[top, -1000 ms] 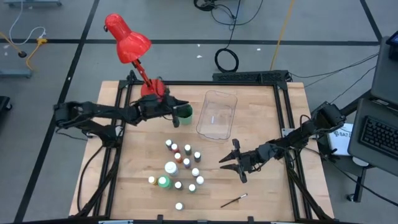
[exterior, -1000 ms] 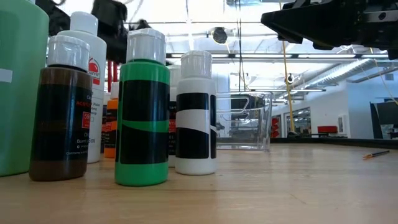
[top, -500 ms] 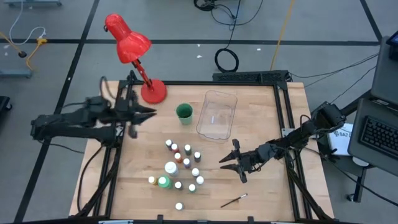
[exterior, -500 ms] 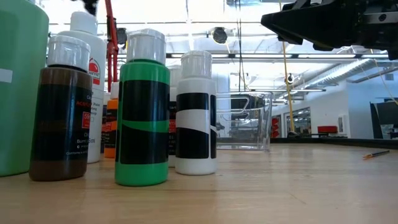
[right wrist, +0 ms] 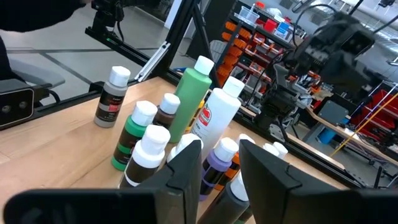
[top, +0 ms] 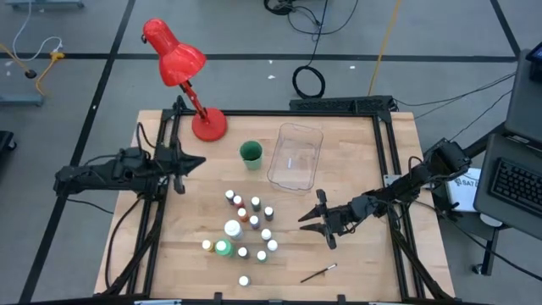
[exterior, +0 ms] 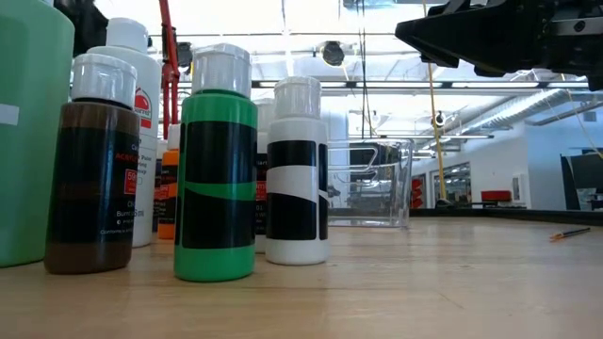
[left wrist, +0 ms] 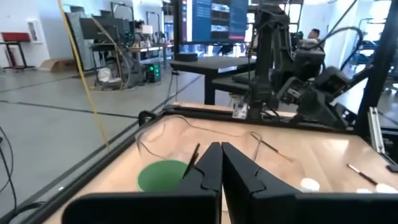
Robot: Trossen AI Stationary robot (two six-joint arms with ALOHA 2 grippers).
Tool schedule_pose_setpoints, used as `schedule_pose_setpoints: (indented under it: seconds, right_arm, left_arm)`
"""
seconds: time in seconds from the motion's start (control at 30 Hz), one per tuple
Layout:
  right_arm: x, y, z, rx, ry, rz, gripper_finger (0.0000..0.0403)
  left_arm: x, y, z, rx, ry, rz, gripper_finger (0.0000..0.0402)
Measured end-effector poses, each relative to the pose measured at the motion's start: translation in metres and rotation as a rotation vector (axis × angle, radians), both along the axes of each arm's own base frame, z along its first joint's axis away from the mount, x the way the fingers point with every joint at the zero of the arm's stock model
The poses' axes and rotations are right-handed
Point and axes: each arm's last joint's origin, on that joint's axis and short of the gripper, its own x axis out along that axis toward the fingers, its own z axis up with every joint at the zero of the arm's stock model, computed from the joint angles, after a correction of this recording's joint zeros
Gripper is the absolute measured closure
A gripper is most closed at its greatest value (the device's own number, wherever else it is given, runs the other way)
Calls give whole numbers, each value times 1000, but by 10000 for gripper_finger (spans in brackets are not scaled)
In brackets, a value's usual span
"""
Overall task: Pick & Place Paint Supplies
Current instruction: Put the black paint brush into the green cup
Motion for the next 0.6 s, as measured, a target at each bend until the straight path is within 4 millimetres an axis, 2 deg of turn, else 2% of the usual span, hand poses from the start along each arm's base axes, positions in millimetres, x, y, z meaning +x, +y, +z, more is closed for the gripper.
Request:
schedule_pose_setpoints:
  seconds: [0.17,0.37,0.5,0.6]
  right_arm:
    - [0,0,0,0,1,0,303]
    - [-1,1,2,36,52,-2,305]
    - [2,11,17,-10,150,-81,317]
    - [4,24,34,-26,307,-105,326]
  left_arm:
    - [8,0,-22,39,30,-3,401]
    - [10,0,-32,40,35,-23,393]
    - [11,0,-32,28,32,-25,386]
    - [11,0,-32,28,32,-18,386]
